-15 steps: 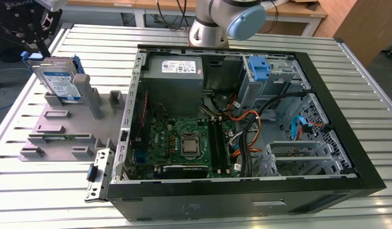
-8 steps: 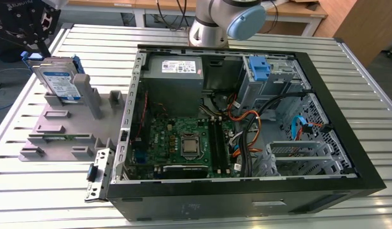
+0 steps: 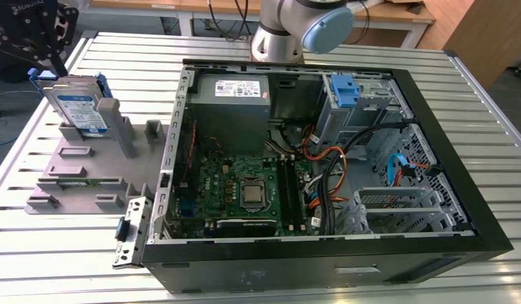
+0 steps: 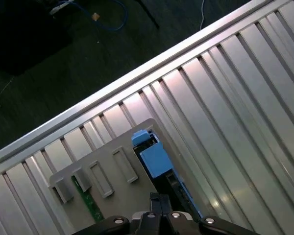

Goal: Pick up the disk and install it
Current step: 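Pick up the disk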

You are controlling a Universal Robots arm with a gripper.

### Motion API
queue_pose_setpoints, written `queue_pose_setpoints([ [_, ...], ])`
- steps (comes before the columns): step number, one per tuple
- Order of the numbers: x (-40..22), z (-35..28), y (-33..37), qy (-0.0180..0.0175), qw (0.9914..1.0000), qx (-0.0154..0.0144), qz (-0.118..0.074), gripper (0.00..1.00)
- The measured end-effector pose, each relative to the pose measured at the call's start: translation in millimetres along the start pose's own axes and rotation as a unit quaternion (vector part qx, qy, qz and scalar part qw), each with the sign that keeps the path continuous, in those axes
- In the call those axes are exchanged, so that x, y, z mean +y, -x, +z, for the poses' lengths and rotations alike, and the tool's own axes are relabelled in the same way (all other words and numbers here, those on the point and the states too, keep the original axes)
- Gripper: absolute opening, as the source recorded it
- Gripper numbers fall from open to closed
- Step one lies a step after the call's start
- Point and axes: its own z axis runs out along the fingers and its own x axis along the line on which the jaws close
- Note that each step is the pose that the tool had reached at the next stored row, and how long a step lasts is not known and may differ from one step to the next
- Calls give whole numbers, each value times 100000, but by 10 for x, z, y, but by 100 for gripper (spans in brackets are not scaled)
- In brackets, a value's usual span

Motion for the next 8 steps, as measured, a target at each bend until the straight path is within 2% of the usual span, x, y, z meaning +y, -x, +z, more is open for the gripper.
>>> queue_pose_setpoints([
  [3,0,5,0,-252,99981,-83,-1942,11],
  [8,-1,12,0,-1365,99891,-822,-4381,11],
])
